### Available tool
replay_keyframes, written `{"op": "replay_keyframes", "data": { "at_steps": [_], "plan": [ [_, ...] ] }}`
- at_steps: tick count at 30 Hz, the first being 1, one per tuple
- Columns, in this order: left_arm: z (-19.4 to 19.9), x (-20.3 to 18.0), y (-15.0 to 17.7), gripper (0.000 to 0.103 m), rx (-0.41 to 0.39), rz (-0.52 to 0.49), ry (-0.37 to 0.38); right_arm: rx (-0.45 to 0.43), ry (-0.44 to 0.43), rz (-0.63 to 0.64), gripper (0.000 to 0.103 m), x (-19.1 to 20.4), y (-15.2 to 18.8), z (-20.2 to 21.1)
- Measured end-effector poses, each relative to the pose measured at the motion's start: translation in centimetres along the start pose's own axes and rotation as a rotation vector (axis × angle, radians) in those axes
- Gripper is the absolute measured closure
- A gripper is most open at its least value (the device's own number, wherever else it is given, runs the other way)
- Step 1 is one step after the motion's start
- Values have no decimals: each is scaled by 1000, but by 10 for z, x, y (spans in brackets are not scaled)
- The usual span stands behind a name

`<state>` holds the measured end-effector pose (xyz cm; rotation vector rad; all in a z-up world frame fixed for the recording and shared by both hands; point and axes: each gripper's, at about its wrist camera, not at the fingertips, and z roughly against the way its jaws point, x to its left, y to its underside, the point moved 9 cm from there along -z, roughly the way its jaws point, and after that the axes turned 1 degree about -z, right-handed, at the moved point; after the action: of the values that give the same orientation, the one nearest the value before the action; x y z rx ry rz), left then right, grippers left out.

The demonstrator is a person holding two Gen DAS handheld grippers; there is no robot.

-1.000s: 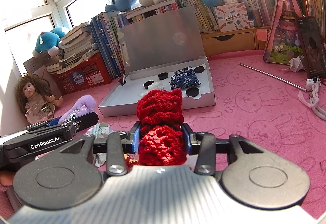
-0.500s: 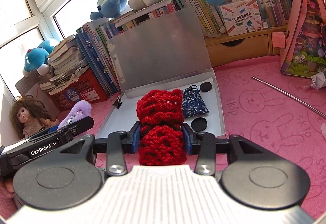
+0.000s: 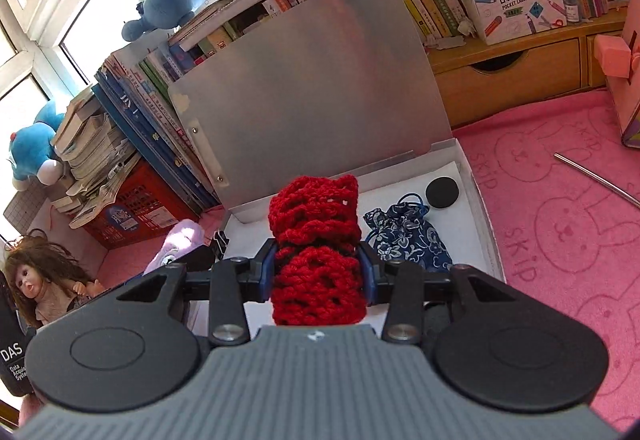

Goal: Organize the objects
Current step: 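Carry the purple plush in the left tool and knitted toy in the right tool into the box, then open the left tool to drop the plush while the right tool releases the knitted toy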

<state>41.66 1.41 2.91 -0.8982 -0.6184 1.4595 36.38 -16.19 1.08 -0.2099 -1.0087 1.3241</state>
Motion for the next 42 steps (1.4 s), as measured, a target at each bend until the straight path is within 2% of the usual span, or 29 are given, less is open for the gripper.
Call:
{"op": "replay_keyframes", "data": {
  "at_steps": [13,24,26,28,31,42],
  "plan": [
    [-64,-2,15,31,49,-84,-42,75,72,3,56,-14,6,-78],
    [-83,1,23,31,85,-117,-57,79,113,70,55,-18,8,-97],
    [-83,2,24,31,85,-116,-61,79,113,71,55,-18,9,-99],
    [-82,2,23,30,78,-112,-63,72,119,75,42,-18,9,-98],
    [-76,2,22,29,68,-105,-52,64,104,64,35,-15,8,-94],
    [-30,-5,10,25,5,-127,-29,21,102,77,29,-9,2,-57]
  ]
}}
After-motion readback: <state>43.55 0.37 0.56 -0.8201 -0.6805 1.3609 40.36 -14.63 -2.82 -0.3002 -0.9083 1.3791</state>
